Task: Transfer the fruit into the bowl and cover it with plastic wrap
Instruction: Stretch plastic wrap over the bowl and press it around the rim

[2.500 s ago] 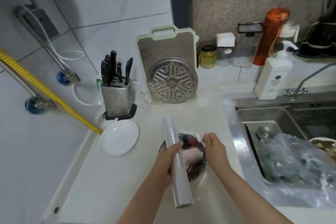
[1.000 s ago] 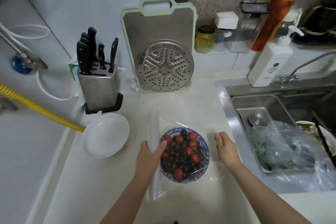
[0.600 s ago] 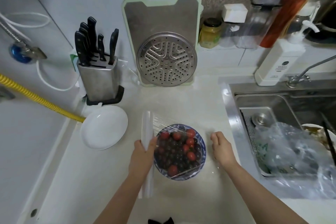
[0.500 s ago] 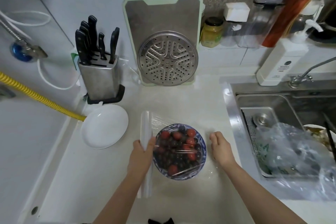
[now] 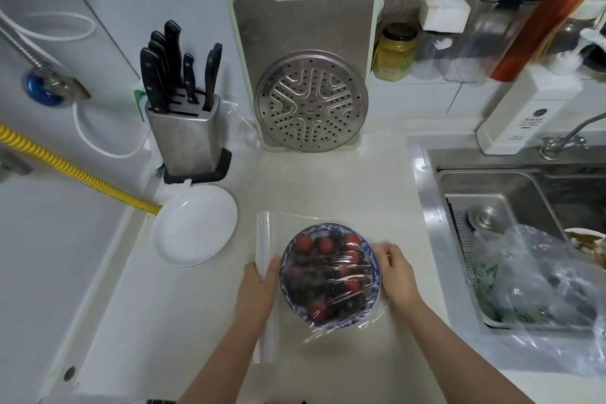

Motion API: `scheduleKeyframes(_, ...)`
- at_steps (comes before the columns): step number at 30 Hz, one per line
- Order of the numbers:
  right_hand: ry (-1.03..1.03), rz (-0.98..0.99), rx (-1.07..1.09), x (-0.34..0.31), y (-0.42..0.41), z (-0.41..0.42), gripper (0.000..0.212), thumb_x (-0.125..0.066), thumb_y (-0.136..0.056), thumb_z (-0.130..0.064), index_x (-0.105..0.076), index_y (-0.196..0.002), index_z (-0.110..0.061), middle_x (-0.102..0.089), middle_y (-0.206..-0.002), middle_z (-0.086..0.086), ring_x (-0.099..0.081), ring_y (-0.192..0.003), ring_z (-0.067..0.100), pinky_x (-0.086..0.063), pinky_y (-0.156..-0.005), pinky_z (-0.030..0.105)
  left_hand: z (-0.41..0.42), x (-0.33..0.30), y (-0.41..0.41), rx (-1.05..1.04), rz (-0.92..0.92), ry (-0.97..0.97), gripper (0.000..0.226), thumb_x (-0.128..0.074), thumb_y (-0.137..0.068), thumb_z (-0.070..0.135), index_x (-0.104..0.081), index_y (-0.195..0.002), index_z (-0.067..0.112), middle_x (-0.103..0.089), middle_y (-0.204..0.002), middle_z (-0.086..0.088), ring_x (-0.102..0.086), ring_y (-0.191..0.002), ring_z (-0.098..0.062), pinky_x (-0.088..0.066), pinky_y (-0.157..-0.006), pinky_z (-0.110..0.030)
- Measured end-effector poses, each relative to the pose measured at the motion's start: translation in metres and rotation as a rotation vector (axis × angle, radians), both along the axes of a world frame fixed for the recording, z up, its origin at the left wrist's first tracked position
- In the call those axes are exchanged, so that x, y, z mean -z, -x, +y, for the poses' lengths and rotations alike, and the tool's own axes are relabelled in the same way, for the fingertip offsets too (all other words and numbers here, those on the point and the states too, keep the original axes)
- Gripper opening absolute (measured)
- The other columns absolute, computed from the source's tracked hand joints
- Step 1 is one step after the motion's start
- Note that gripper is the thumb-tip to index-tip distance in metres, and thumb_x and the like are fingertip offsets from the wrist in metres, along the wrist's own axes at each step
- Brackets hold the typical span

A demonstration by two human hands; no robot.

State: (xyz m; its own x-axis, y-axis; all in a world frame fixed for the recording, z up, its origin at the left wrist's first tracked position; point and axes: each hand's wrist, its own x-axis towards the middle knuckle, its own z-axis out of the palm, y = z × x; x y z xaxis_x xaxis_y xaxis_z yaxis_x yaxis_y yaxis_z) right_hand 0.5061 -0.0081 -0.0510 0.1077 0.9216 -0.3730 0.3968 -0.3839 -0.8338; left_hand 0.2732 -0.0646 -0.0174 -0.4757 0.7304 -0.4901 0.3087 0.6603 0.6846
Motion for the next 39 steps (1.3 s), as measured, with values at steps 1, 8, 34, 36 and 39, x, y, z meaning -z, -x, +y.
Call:
scheduleKeyframes(1, 0.002, 0.013, 0.010, 0.001, 0.000, 0.000, 0.032, -0.043, -0.094, -0.045, -0.055, -0.097, -0.015, -0.066, -0.089, 0.001, -0.064, -0.085, 0.018, -0.052, -0.082, 0.036, 0.000, 0.001, 0.000, -0.001, -0.005, -0.001, 0.040, -0.047, -0.091, 0.055, -0.040, -0.106, 0.019, -0.057, -0.101, -0.004, -0.055, -0.088, -0.025, -0.044, -0.078, -0.035)
scheduleKeyframes(8, -0.056, 0.052, 0.083, -0.014, -0.009, -0.003, 0.031, -0.054, -0.091, -0.035, -0.051, -0.094, -0.005, -0.058, -0.071, 0.005, -0.054, -0.059, 0.017, -0.041, -0.048, 0.005, 0.003, 0.005, 0.002, 0.005, -0.005, -0.004, 0.055, -0.047, -0.089, 0.058, -0.043, -0.123, 0.015, -0.057, -0.104, -0.003, -0.056, -0.092, -0.026, -0.046, -0.082, -0.036)
scheduleKeyframes(34, 0.063, 0.593, 0.140, -0.022, 0.033, -0.014, 0.042, -0.033, -0.098, -0.043, -0.064, -0.116, -0.020, -0.070, -0.114, 0.008, -0.065, -0.108, 0.025, -0.049, -0.095, 0.044, 0.003, 0.013, -0.002, -0.011, -0.056, -0.051, 0.050, -0.047, -0.093, 0.052, -0.044, -0.120, 0.010, -0.056, -0.102, -0.003, -0.054, -0.090, -0.024, -0.039, -0.080, -0.029)
scheduleKeyframes(36, 0.051, 0.524, 0.107, -0.020, 0.030, -0.013, 0.048, -0.038, -0.093, -0.056, -0.059, -0.124, -0.026, -0.063, -0.126, 0.003, -0.058, -0.119, 0.020, -0.041, -0.106, 0.047, 0.003, 0.014, 0.001, -0.003, -0.062, -0.051, 0.050, -0.046, -0.093, 0.053, -0.043, -0.121, 0.011, -0.058, -0.104, -0.003, -0.055, -0.091, -0.024, -0.041, -0.081, -0.030)
scheduleKeyframes(39, -0.134, 0.163, -0.007, -0.025, 0.030, -0.013, 0.054, -0.031, -0.095, -0.055, -0.041, -0.140, -0.028, -0.035, -0.148, -0.011, -0.029, -0.139, 0.007, -0.018, -0.119, 0.036, 0.003, 0.014, 0.003, 0.000, -0.056, -0.049, 0.050, -0.042, -0.094, 0.054, -0.043, -0.120, 0.012, -0.058, -0.104, -0.004, -0.056, -0.092, -0.025, -0.044, -0.083, -0.033)
